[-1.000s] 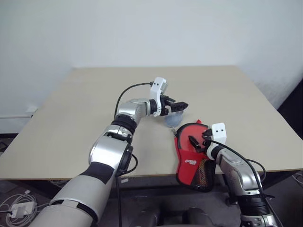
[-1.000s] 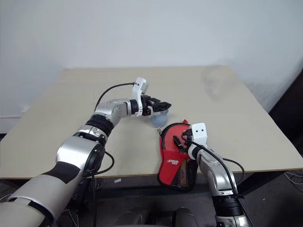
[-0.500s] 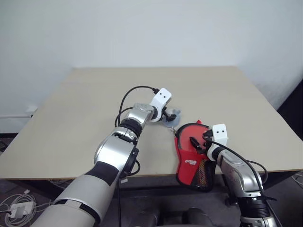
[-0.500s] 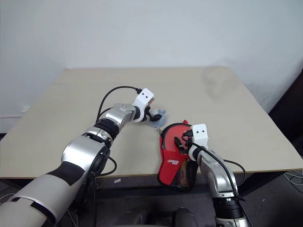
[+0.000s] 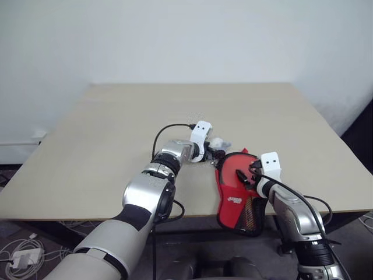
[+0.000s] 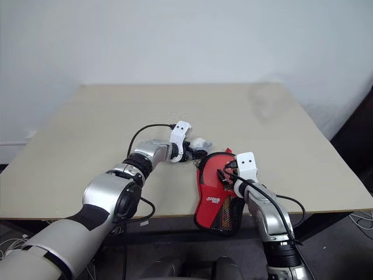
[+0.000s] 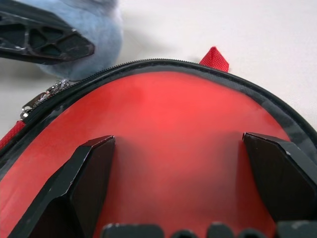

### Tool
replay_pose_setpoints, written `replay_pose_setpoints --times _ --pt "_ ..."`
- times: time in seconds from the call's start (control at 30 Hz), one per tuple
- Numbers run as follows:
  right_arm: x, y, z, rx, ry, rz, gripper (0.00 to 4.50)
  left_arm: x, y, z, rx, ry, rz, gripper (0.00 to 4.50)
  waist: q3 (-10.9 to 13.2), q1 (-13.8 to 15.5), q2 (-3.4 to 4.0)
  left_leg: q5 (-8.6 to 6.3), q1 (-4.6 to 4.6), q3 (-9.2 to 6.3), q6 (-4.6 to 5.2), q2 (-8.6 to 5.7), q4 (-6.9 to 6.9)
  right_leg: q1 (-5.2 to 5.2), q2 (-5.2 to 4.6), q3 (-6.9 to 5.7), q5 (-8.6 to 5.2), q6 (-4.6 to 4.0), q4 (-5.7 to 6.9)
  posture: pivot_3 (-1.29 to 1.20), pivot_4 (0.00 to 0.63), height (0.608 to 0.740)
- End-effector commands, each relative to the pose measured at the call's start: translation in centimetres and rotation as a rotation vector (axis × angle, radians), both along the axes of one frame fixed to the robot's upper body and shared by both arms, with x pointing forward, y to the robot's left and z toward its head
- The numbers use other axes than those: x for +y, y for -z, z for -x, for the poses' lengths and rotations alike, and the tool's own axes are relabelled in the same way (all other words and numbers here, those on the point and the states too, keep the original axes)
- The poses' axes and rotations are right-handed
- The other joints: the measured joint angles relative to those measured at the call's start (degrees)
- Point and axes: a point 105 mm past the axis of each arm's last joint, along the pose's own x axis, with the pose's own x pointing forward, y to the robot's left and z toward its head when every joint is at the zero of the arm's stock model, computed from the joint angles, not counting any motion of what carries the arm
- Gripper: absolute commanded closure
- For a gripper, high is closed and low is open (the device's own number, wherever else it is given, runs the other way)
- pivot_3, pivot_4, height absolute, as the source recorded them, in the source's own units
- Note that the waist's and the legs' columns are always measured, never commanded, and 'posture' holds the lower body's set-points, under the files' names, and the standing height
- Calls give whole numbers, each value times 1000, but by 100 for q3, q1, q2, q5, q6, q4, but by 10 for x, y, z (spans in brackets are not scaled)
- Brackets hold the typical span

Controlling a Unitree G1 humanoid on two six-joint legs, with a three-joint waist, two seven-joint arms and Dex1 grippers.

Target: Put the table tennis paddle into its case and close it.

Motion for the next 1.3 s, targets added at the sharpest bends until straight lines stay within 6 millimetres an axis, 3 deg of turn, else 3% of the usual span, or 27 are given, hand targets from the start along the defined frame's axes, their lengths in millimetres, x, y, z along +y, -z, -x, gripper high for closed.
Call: replay_pose_setpoints --times 0.03,0.07,0.17,0.4,0.5,0.57,0.87,1.3 --pt "-12 9 1 48 42 32 0 -5 -4 -2 -16 -7 6 58 0 1 0 0 0 -1 0 -1 1 1 -1 0 0 0 0 0 0 740" --pt "-13 9 1 47 43 33 0 -5 -4 -2 -27 -4 -1 58 0 2 0 0 0 -1 0 -1 1 1 -1 -1 0 0 0 0 0 740" --pt "-14 10 2 54 45 34 0 -7 -7 -3 -36 -9 21 669 0 1 0 0 0 -4 0 -2 1 2 -1 -2 0 0 0 0 0 740" --pt "-3 24 12 170 -4 -4 0 -14 -18 -6 -62 -2 80 2957 0 2 0 0 0 -6 0 -3 2 3 -2 -5 0 0 0 0 0 740" --pt "3 32 17 208 -45 12 642 -16 -23 -9 -97 -4 63 3789 -3 -2 -4 -1 1 -7 0 -3 2 5 -2 -7 0 0 0 0 0 740" --pt "4 33 16 216 -39 1 1300 -15 -25 -10 -109 -13 56 4121 -8 -4 -11 -1 6 -7 -1 -2 0 8 -2 -6 0 0 -1 0 0 740" --pt "13 35 22 295 -93 -63 1314 -16 -35 -20 -187 -76 13 4205 -15 -2 -24 -10 73 -7 6 1 -19 69 -2 -6 -5 8 -15 0 0 740" --pt "12 36 25 299 -102 -28 1314 -67 -72 -18 -302 -63 42 4206 -19 1 -30 -11 71 -7 5 1 -20 67 -4 -8 -20 33 -15 0 0 740"
